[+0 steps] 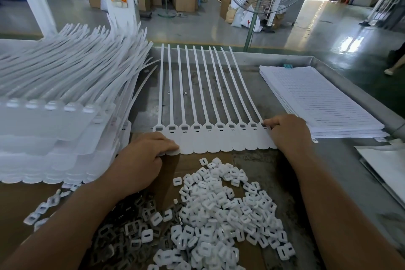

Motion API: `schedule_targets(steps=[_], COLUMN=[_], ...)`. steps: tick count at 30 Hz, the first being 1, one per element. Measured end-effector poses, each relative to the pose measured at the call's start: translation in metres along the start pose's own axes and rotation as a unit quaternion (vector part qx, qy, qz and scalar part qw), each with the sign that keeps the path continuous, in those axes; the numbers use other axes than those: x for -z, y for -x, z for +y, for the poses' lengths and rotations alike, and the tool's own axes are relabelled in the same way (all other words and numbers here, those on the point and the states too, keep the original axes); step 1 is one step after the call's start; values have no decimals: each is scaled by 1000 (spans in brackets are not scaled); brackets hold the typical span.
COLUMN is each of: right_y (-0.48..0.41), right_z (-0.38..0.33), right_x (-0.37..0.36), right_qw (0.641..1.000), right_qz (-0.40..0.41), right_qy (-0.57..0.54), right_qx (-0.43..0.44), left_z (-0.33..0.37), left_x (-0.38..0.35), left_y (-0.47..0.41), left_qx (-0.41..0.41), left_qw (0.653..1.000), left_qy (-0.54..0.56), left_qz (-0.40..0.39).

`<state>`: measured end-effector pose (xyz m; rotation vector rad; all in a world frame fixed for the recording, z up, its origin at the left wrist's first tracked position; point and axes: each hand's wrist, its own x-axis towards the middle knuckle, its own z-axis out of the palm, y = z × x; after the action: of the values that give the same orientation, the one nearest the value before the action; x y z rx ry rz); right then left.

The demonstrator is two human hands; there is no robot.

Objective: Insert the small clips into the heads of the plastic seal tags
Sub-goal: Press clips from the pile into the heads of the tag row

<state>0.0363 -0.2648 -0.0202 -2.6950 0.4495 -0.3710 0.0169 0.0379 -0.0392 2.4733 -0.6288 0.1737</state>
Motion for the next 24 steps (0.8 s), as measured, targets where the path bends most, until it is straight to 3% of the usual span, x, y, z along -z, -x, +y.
schedule_targets(steps=[7, 11, 15, 24], right_y=[2, -2, -1, -2], right_z=[-3, -5, -7, -3], right_x=[-3, -6, -5, -6], right_qw=[997, 996, 995, 997], right_qz=[12, -41, -36, -13], right_qy=[-71, -29, 10, -51], right_qx=[33, 70, 87, 58], left_z=[-1, 0, 1, 2], left_x=[-1, 0, 1, 1], left_y=[-1, -1, 0, 0], left_qx=[0, -3, -1, 7], left_qw=[1000, 1000, 1000, 1000], left_qy=[1, 0, 1, -2], left_qz=[-1, -3, -3, -12])
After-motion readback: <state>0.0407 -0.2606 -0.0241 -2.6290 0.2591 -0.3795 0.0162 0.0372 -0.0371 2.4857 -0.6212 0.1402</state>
